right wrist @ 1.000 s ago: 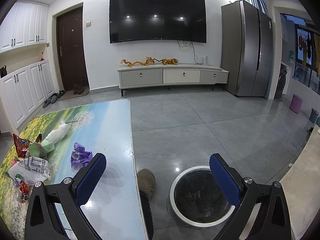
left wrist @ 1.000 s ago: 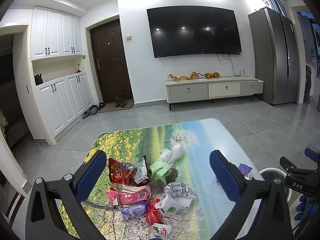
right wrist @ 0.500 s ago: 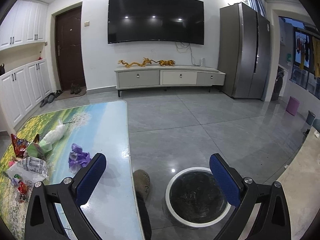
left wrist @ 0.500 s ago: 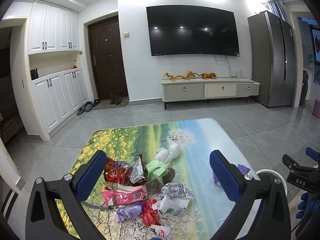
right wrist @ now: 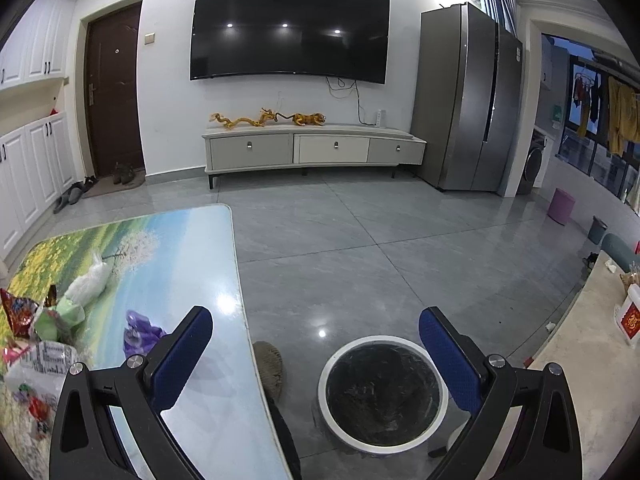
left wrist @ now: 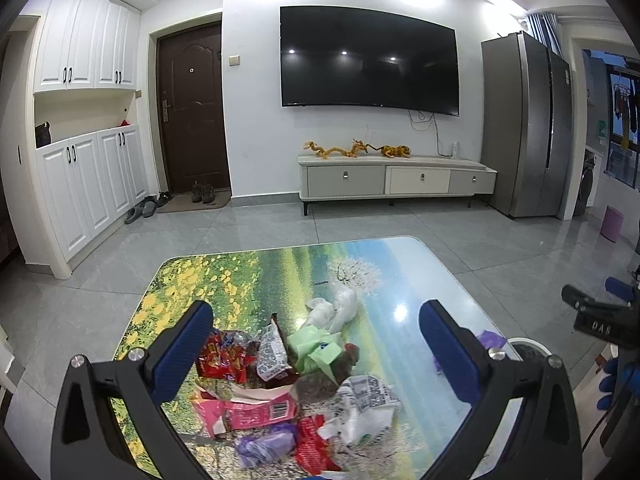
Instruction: Collect trash
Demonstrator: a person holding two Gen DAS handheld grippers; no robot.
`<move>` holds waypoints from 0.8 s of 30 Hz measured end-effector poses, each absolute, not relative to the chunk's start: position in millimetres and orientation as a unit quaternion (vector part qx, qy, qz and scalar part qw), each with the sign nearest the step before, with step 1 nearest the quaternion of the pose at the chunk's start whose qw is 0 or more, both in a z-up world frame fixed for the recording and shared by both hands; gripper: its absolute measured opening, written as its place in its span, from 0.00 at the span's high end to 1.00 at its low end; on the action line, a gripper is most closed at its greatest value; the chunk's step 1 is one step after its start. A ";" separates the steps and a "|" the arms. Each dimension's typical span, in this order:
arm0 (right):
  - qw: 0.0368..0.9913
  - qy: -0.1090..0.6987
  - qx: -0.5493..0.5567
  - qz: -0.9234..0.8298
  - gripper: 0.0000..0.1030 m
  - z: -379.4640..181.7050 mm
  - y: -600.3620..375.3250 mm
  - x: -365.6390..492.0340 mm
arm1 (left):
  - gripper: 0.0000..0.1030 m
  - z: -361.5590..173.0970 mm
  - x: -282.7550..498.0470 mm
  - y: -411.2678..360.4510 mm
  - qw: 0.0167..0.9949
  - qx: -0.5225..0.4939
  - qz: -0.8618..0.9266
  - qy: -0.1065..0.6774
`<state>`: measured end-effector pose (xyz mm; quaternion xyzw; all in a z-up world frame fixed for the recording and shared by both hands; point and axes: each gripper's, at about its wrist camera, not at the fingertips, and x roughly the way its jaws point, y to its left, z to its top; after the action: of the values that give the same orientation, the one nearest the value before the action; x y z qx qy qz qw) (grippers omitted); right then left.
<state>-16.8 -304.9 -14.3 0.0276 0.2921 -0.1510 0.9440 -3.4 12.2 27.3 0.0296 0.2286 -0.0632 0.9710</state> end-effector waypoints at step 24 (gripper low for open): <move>0.948 0.301 0.005 -0.108 0.00 -23.6 -304.0 -24.5 | 0.00 31.6 -15.0 -16.0 0.973 0.025 -0.039 0.226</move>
<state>-24.5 -304.0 -23.6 0.0055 0.3006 -0.1079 0.9476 -15.0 -16.0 31.6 0.0247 0.2260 -0.0392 0.9730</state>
